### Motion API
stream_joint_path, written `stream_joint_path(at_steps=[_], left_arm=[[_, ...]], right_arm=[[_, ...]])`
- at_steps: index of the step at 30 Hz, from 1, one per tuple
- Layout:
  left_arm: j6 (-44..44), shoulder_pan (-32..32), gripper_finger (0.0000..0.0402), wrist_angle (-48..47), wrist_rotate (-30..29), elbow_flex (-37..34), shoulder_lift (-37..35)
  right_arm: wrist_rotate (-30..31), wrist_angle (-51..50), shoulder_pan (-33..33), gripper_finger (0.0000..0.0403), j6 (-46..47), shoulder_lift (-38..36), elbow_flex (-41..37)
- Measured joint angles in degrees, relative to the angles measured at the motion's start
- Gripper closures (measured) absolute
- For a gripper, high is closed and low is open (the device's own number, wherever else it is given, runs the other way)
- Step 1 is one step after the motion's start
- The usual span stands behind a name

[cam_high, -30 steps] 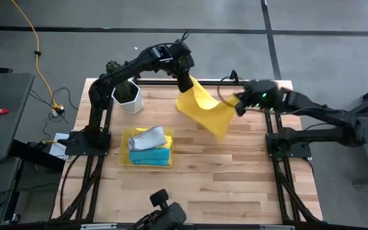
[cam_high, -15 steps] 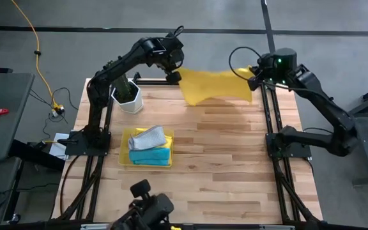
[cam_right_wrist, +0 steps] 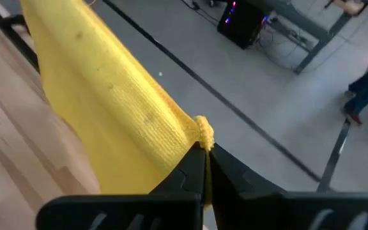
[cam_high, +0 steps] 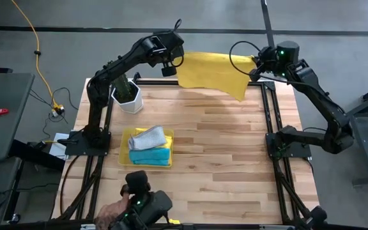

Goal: Fold microfiber towels
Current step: Fold the yellow microfiber towel

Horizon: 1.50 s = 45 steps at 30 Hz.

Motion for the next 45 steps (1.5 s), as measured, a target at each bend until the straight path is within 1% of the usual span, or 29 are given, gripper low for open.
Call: stream_joint_path(at_steps=[3, 6, 10, 13, 19, 23, 26, 28, 31, 33, 39, 42, 45], left_arm=[[3.1, -0.7, 0.0401, 1.5, -3.8, 0.0, 0.0], [5.4, -0.9, 0.0402, 2.0, -6.3, 0.0, 0.0], [4.6, -0.9, 0.0402, 0.6, -6.3, 0.0, -0.1], [0.9, -0.8, 0.0402, -3.1, -3.3, 0.0, -0.1], [-5.0, -3.5, 0.0402, -5.1, 0.9, -1.9, -0.1], [-9.2, -5.6, 0.0402, -6.1, 8.6, -4.6, -0.3], [-11.6, -8.6, 0.0402, -6.6, 12.8, -7.6, -0.3], [-13.4, -10.6, 0.0402, -6.9, 16.6, -9.7, -0.3], [-15.8, -13.5, 0.0402, -7.0, 23.0, -13.1, -0.2], [-17.4, -15.4, 0.0402, -6.8, 25.9, -15.9, -0.2], [-22.7, -22.2, 0.0402, -5.0, 27.7, -25.8, -0.2], [-25.4, -25.2, 0.0402, -1.8, 27.9, -30.3, -0.2], [-27.7, -27.5, 0.0402, 2.5, 29.1, -34.1, -0.2]], right_arm=[[-0.5, 0.8, -0.1, 0.0403, -2.9, 0.2, 0.0], [-1.1, 2.3, -0.1, 0.0403, -3.3, 1.2, 0.0], [-1.5, 2.8, -0.1, 0.0403, -3.1, 3.1, 0.0], [-2.8, 2.2, -0.1, 0.0403, -2.7, 4.2, -0.3], [-0.6, -1.6, -0.2, 0.0403, -1.6, 4.6, -2.2], [-0.6, -4.1, -0.2, 0.0403, 0.3, 4.2, -4.8], [-3.4, -5.3, 0.0, 0.0403, 0.1, 4.1, -6.3], [-4.8, -5.1, 1.0, 0.0403, -0.7, 3.7, -7.1], [-5.0, -6.3, 3.0, 0.0403, -2.5, 3.6, -7.3], [-5.2, -8.6, 4.2, 0.0403, -2.6, 3.6, -7.3], [-6.0, -17.3, 9.0, 0.0403, -0.6, 3.5, -7.3], [-6.9, -23.3, 12.0, 0.0403, 1.3, 3.5, -7.5], [-7.9, -24.9, 15.7, 0.0403, 5.4, 2.7, -10.4]])
